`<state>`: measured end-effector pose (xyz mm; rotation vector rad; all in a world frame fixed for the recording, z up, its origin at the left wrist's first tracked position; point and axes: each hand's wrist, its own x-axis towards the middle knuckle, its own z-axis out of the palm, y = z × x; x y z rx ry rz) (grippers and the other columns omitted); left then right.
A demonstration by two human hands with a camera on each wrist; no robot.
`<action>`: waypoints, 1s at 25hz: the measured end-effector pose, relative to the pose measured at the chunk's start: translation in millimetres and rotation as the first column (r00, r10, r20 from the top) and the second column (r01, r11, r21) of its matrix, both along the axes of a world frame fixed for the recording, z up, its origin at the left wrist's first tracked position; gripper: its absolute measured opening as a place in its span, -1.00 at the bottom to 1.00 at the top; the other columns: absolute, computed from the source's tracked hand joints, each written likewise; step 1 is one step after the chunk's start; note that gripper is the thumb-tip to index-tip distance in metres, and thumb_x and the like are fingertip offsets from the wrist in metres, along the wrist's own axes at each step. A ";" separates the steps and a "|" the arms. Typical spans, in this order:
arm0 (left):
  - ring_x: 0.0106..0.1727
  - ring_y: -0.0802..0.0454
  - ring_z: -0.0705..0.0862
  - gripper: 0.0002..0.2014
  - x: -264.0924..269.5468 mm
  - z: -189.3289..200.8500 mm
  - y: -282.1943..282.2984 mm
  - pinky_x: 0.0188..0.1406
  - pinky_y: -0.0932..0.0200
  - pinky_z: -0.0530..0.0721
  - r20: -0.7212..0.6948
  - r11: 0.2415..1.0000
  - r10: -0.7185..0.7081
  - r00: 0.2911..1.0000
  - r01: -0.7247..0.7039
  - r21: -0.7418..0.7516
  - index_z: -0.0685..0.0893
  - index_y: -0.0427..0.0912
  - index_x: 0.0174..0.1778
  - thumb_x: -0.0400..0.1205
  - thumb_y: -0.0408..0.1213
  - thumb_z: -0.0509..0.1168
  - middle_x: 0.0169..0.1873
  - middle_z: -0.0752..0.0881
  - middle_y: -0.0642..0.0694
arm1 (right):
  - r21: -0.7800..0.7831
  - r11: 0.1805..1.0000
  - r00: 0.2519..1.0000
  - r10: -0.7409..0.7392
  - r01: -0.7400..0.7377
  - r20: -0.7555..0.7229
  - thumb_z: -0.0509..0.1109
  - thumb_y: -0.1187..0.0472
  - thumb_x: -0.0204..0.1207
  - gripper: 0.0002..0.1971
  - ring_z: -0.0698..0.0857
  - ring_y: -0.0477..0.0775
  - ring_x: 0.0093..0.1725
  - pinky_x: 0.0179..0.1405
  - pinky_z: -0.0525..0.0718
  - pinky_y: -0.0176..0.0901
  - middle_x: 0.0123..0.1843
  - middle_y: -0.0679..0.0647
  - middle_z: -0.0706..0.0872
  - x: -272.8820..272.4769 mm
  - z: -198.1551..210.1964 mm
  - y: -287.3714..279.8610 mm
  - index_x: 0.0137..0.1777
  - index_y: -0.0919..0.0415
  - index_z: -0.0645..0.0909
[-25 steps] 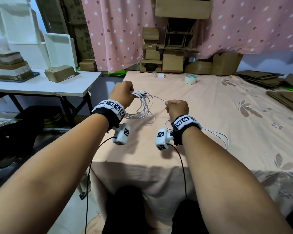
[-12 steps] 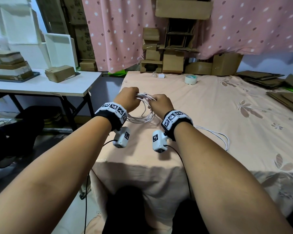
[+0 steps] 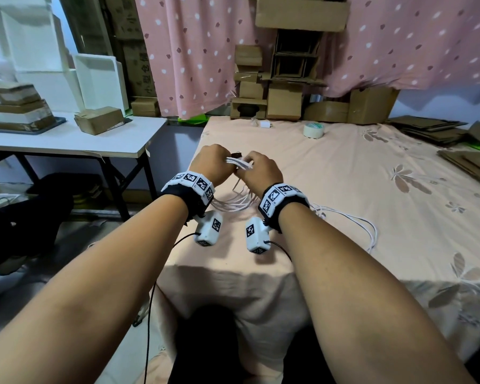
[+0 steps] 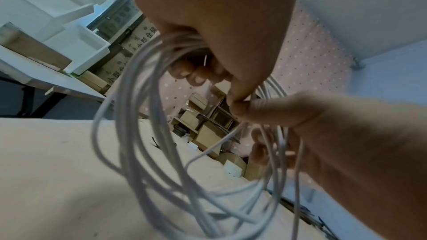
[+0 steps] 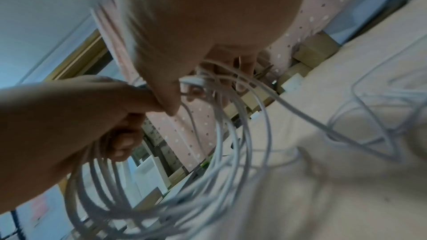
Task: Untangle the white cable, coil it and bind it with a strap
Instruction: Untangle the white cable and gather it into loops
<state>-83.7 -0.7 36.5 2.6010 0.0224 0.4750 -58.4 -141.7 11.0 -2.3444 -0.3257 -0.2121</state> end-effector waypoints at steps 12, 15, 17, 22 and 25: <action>-0.64 -0.04 0.61 -0.79 -2.5 0.7 -17.7 -0.61 0.33 0.49 -0.031 0.780 -0.048 0.998 0.018 -0.625 0.71 -0.28 -0.46 0.50 -0.37 0.48 -0.65 0.66 -0.20 | -0.058 0.925 0.927 -0.375 0.376 0.025 0.26 0.21 0.51 -0.91 0.54 0.33 0.30 0.22 0.60 0.16 0.15 0.18 0.66 7.7 -23.5 -42.6 -0.08 0.07 0.60; -0.63 -0.04 0.29 -0.68 1.3 -5.2 -17.7 -0.57 0.26 0.29 -0.052 0.643 -0.017 0.999 -0.028 -0.765 0.54 -0.20 -0.58 0.43 -0.43 0.48 -0.72 0.34 -0.04 | -0.092 0.934 0.938 -0.345 0.346 0.032 0.24 0.25 0.53 -0.80 0.53 0.34 0.32 0.21 0.59 0.14 0.18 0.21 0.67 9.6 -26.4 -41.3 0.01 0.16 0.69; -0.56 -0.05 0.25 -0.65 1.2 -7.4 -15.5 -0.53 0.24 0.24 -0.044 0.712 0.005 0.999 -0.035 -0.701 0.54 -0.13 -0.65 0.41 -0.39 0.49 -0.73 0.28 -0.01 | -0.172 0.938 0.954 -0.300 0.300 0.027 0.26 0.23 0.54 -0.80 0.52 0.32 0.33 0.19 0.58 0.12 0.18 0.19 0.68 10.8 -26.7 -40.1 0.03 0.14 0.71; -0.38 -0.11 0.18 -0.63 -2.5 -12.5 2.0 -0.47 0.16 0.22 0.021 0.938 0.092 0.996 -0.079 -0.338 0.32 -0.19 -0.62 0.43 -0.33 0.34 -0.60 0.21 -0.10 | -0.186 0.963 0.974 -0.213 0.194 -0.084 0.30 0.21 0.43 -0.90 0.63 0.33 0.00 -0.10 0.60 -0.04 -0.16 0.15 0.67 13.1 -26.0 -34.4 -0.22 0.19 0.64; -0.40 -0.13 0.16 -0.60 -3.8 -14.9 11.8 -0.52 0.17 0.19 0.040 0.975 0.084 0.996 -0.073 -0.210 0.26 -0.22 -0.61 0.48 -0.32 0.28 -0.61 0.20 -0.12 | -0.015 0.994 0.980 -0.111 0.110 -0.164 0.38 0.23 0.43 -0.84 0.59 0.24 -0.25 -0.25 0.53 -0.09 -0.34 0.11 0.61 17.8 -25.6 -31.6 -0.37 0.17 0.56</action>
